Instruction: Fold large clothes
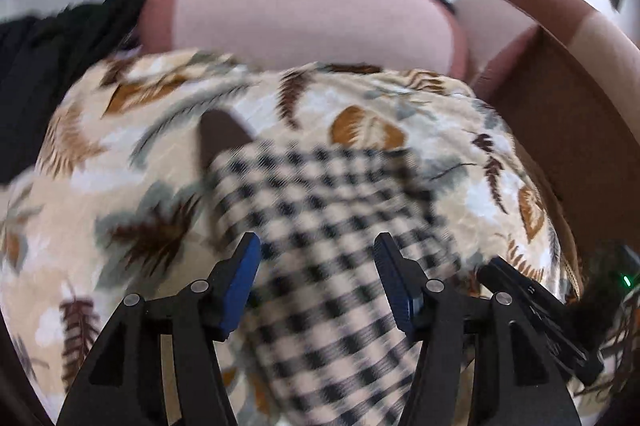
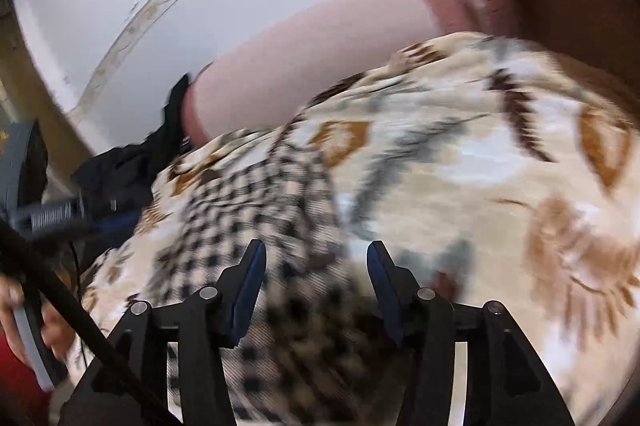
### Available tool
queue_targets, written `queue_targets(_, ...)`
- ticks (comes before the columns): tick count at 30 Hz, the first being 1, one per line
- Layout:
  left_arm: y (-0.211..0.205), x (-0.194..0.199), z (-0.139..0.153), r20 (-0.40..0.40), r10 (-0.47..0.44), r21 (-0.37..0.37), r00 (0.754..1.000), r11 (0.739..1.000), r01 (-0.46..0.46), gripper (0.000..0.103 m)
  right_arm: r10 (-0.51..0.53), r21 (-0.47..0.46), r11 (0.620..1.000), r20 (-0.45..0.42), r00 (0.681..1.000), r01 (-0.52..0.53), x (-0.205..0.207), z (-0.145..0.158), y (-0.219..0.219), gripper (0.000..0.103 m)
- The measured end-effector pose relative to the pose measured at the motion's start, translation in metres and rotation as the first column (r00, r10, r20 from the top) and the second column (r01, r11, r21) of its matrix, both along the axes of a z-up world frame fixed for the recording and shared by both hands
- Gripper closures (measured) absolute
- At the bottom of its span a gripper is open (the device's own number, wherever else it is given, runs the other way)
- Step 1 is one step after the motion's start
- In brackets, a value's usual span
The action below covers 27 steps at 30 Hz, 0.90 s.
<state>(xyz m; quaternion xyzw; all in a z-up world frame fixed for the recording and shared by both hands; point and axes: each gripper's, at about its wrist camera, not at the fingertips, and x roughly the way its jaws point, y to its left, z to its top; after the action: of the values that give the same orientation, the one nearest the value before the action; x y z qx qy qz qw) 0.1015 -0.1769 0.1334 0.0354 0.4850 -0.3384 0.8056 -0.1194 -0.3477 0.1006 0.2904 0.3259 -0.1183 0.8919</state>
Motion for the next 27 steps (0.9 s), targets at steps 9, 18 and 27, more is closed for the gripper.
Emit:
queue_targets(9,0.04,-0.001,-0.024,-0.044,0.059,0.011,0.997,0.998,-0.058,0.045,0.046,0.096,0.995,-0.128,0.991,-0.034,0.037,-0.034,0.0,0.089)
queue_targets(18,0.034,-0.004,-0.056,-0.181,0.001,-0.081,0.983,0.997,-0.016,0.039,-0.011,0.146,0.989,-0.088,0.996,0.023,-0.007,-0.034,-0.036,0.078)
queue_targets(27,0.006,0.013,-0.09,-0.294,-0.099,-0.137,0.951,0.989,0.061,0.015,-0.029,0.378,0.925,-0.045,0.999,0.044,0.05,-0.084,-0.085,0.029)
